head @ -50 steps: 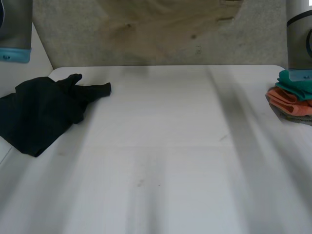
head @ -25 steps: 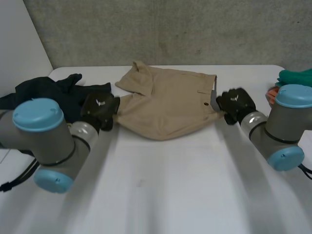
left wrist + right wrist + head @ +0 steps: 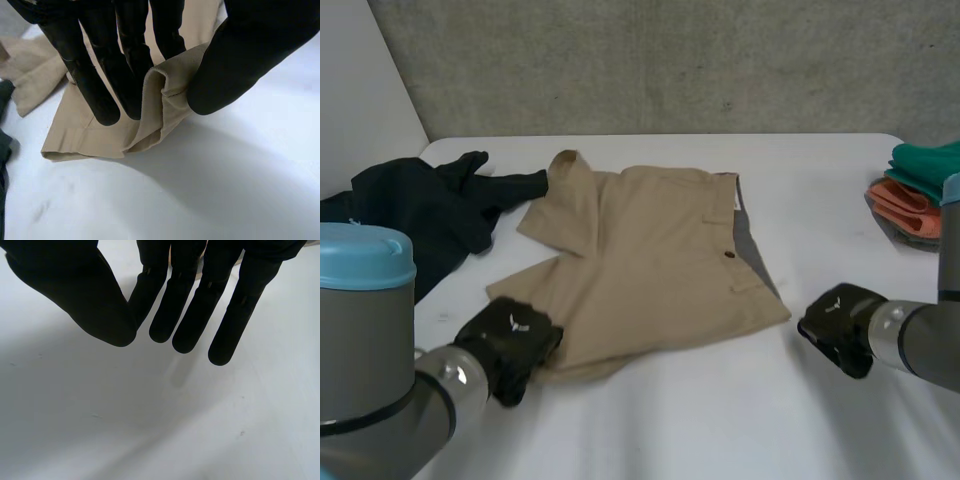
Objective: Fold the laundry.
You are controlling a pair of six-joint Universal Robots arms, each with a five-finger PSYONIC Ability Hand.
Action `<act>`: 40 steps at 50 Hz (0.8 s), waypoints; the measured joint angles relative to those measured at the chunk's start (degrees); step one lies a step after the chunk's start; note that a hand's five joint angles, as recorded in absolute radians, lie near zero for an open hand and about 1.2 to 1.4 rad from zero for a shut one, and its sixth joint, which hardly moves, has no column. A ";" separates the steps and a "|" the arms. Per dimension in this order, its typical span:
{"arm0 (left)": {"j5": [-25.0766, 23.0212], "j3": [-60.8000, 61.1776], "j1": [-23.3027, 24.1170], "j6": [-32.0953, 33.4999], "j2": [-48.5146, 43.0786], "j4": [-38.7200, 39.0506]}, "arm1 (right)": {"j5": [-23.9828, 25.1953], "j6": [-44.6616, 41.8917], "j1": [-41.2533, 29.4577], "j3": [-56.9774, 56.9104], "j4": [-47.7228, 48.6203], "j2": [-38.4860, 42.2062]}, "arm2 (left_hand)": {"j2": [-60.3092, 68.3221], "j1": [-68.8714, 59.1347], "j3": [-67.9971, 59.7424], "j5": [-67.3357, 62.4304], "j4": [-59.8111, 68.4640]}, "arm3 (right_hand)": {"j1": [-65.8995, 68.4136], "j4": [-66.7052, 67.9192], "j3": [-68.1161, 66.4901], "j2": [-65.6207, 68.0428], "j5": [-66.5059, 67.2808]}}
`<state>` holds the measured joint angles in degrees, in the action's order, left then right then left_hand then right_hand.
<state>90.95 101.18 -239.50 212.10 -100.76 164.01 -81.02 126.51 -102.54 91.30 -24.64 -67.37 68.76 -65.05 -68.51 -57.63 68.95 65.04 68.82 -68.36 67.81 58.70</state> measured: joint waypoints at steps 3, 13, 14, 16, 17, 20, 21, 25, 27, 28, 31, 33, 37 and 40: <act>1.78 -0.15 0.72 0.07 0.70 -1.33 | 1.37 0.27 0.12 1.07 1.90 -1.42 | 0.00 0.00 0.00 0.00 0.00 | -0.01 -0.03 0.03 -0.02 0.00; 3.29 -2.70 -1.27 -1.40 -0.39 8.51 | 4.34 16.67 -1.13 2.89 17.72 -4.03 | 0.00 0.00 0.00 0.00 0.00 | -44.87 -48.99 48.16 -47.35 -49.89; 3.28 -3.43 -1.83 -1.72 -0.66 9.81 | 4.59 20.01 -1.39 3.71 20.09 -4.37 | 0.00 0.00 0.00 0.00 0.00 | -44.89 -49.52 48.95 -47.41 -50.65; 3.27 -4.70 -2.62 -2.41 -1.06 11.32 | 5.01 24.06 -1.80 5.02 22.88 -4.82 | 0.00 0.00 0.00 0.00 0.00 | -44.89 -49.60 49.49 -47.41 -50.98; 3.26 -5.49 -3.04 -2.89 -1.29 11.96 | 5.30 25.96 -2.06 5.81 24.16 -5.01 | 0.00 0.00 0.00 0.00 0.00 | -44.89 -49.60 49.55 -47.41 -50.98; 3.17 -7.75 -4.00 -4.42 -1.96 12.98 | 6.20 29.51 -2.84 7.74 26.83 -5.16 | 0.00 0.00 0.00 0.00 0.00 | -44.90 -49.60 49.55 -47.41 -50.96; 3.10 -8.96 -4.41 -5.26 -2.37 13.22 | 6.63 30.61 -3.31 8.57 27.94 -4.99 | 0.00 0.00 0.00 0.00 0.00 | -44.89 -49.59 49.53 -47.41 -50.69; 2.91 -12.81 -5.43 -7.75 -3.90 13.22 | 7.50 32.14 -5.06 10.34 31.32 -3.35 | 0.00 0.00 0.00 0.00 0.00 | -44.69 -49.02 48.45 -47.23 -48.20; 2.84 -14.50 -5.76 -8.73 -4.58 12.84 | 7.50 32.25 -5.93 10.63 33.17 -2.08 | 0.00 0.00 0.00 0.00 0.00 | -44.46 -47.76 46.92 -47.22 -46.65; 2.83 -14.98 -5.85 -8.99 -4.78 12.69 | 7.48 32.25 -6.10 10.66 33.57 -1.78 | 0.00 0.00 0.00 0.00 0.00 | -44.18 -47.55 46.64 -47.13 -46.37; 2.76 -17.34 -6.28 -10.15 -5.70 11.48 | 6.53 32.07 -7.48 10.24 37.29 1.06 | 0.00 0.00 0.00 0.00 0.00 | -39.53 -43.44 42.96 -43.03 -42.73; 2.75 -18.23 -6.45 -10.52 -6.02 10.77 | 5.51 31.95 -8.06 9.58 39.36 2.67 | 0.00 0.00 0.00 0.00 0.00 | -37.93 -41.59 41.37 -41.06 -41.08; 2.72 -19.23 -6.72 -10.97 -6.34 9.36 | 3.04 31.77 -8.94 7.76 43.11 5.80 | 0.00 0.00 0.00 0.00 0.00 | -31.95 -35.89 35.60 -35.06 -35.56; 2.65 -19.19 -6.85 -11.30 -6.28 8.46 | 1.46 31.69 -9.30 6.33 45.19 7.77 | 0.00 0.00 0.00 0.00 0.00 | -11.68 -15.02 14.56 -13.48 -14.95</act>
<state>93.60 81.99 -246.35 200.80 -107.04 172.47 -79.56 158.20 -111.84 97.62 20.55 -59.61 68.76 -65.05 -68.50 -57.63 68.95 53.35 53.80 -53.80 54.33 43.75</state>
